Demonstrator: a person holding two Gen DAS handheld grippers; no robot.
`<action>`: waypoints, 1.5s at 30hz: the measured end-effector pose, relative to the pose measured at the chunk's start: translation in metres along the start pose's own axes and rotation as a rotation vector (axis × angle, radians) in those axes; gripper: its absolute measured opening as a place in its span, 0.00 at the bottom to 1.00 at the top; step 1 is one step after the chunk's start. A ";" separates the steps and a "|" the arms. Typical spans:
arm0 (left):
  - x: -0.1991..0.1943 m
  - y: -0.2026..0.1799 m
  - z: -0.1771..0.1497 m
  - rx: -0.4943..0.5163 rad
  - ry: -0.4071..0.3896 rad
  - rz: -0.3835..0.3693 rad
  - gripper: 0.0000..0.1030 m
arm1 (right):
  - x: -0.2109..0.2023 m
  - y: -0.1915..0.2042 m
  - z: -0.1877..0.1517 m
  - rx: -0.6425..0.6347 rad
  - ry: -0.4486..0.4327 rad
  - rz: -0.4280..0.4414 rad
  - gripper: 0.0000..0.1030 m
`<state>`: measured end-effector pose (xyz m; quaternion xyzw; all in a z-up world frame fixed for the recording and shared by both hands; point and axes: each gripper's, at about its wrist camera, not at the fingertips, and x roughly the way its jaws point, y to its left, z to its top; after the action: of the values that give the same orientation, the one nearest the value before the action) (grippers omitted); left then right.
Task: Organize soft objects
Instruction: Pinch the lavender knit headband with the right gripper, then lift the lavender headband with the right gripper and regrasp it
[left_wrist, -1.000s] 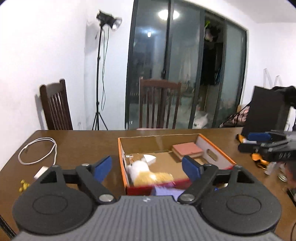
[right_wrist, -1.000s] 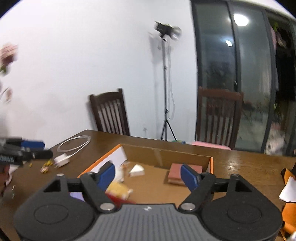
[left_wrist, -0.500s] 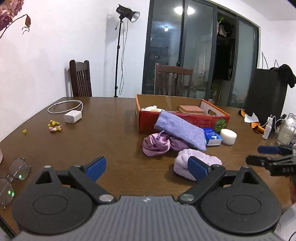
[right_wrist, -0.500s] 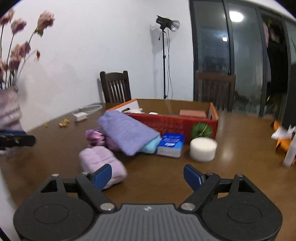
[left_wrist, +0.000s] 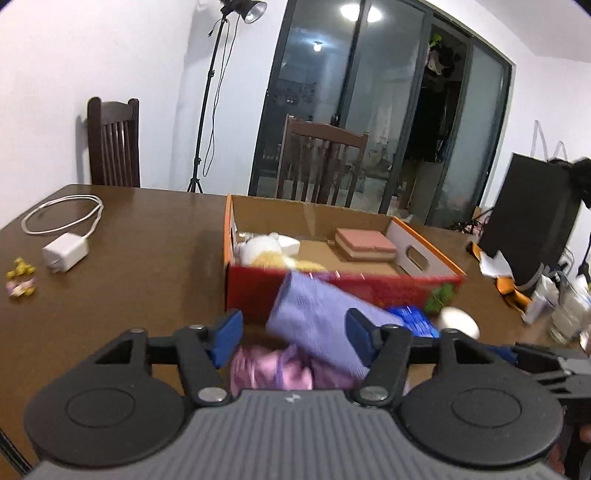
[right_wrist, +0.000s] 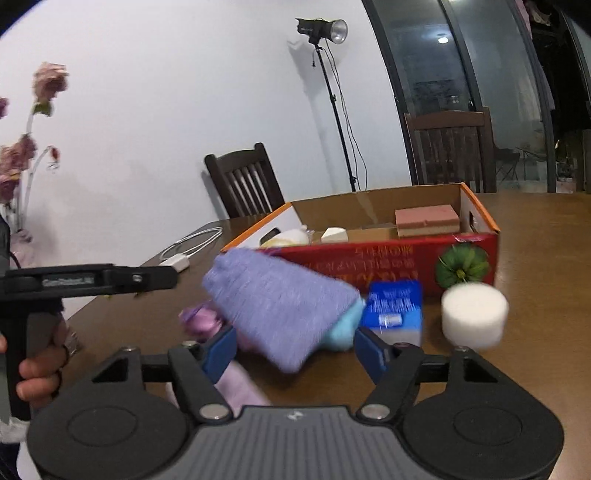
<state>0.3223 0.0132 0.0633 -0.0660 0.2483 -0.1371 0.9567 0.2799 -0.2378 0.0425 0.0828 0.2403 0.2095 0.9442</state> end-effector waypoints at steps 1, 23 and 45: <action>0.012 0.002 0.003 -0.017 0.010 0.002 0.66 | 0.012 -0.002 0.007 0.015 0.005 -0.001 0.66; -0.060 -0.054 -0.024 -0.225 0.051 -0.451 0.05 | -0.061 -0.014 0.007 0.043 -0.012 0.035 0.07; -0.055 -0.063 -0.123 -0.247 0.181 -0.177 0.66 | -0.087 -0.022 -0.078 -0.010 0.094 -0.150 0.47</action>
<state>0.2014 -0.0374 -0.0059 -0.1918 0.3415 -0.1947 0.8993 0.1801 -0.2906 0.0051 0.0499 0.2889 0.1431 0.9453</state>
